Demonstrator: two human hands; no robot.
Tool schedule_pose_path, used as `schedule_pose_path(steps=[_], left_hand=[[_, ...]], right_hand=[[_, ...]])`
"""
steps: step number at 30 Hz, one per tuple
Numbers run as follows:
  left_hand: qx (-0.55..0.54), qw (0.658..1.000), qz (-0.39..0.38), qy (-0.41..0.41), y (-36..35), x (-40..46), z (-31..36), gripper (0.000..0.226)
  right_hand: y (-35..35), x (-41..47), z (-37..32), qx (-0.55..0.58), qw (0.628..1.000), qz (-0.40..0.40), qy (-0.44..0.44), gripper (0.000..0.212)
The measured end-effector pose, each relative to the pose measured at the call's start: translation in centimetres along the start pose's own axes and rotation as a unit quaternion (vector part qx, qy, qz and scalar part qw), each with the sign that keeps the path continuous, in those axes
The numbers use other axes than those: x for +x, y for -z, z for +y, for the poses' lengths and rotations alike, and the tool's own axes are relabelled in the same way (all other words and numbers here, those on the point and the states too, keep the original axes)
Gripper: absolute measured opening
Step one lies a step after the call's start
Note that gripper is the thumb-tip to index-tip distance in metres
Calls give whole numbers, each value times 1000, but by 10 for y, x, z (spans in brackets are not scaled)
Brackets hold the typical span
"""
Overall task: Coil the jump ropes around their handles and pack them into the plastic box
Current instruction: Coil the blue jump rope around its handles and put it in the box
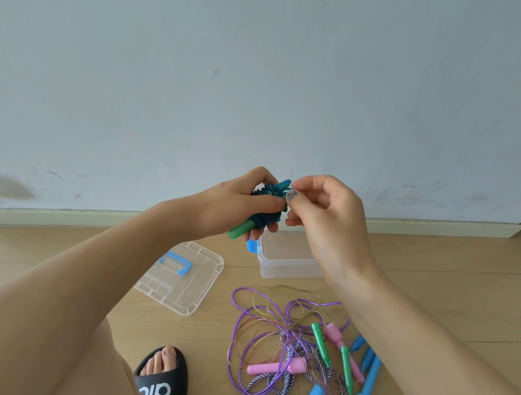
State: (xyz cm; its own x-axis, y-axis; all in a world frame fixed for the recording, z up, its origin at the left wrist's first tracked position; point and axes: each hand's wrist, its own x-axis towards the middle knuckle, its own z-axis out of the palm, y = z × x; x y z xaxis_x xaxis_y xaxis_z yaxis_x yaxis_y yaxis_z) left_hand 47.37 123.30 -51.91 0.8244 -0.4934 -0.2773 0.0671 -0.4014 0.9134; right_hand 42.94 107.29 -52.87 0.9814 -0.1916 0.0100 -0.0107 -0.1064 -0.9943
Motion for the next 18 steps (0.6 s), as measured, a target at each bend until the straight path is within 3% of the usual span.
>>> schedule_pose_path(steps=[10,14,16,18], left_hand=[[-133,990,-20,30,3,-7,1,15],[-147,989,-9,32,-12,-11,4,30],[-167,985,-18,30,-24,-10,3,41],[-206,978,-15,36,-32,-7,3,39]], right_hand=[[4,-12,-4,-52,995,-44,78,9],[10,-16,1,-58,998,-13,29,5],[13,-16,1,-22,1000,0,-10,13],[14,-16,0,20,997,2,-72,26]])
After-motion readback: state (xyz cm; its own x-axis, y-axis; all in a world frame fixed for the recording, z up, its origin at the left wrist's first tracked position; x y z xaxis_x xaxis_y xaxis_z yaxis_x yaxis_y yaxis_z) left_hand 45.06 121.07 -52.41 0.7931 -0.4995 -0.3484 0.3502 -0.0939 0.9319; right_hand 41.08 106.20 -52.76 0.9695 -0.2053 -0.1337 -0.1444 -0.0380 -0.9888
